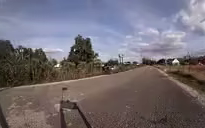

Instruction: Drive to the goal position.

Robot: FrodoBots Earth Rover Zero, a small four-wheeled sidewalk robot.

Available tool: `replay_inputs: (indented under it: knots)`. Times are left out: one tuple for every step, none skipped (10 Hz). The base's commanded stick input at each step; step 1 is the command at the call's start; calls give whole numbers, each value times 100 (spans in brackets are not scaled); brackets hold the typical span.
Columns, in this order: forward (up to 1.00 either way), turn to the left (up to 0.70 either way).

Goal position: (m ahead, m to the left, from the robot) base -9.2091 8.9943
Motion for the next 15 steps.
replay_inputs:
  knots:
    - [1,0]
    - [4,0]
    - [1,0]
    - [3,0]
    - [4,0]
    - [4,0]
    - [0,0]
    - [0,0]
    - [0,0]
    - [2,0]
    - [3,0]
    - [0,0]
    - [3,0]
    - [4,0]
    - [1,0]
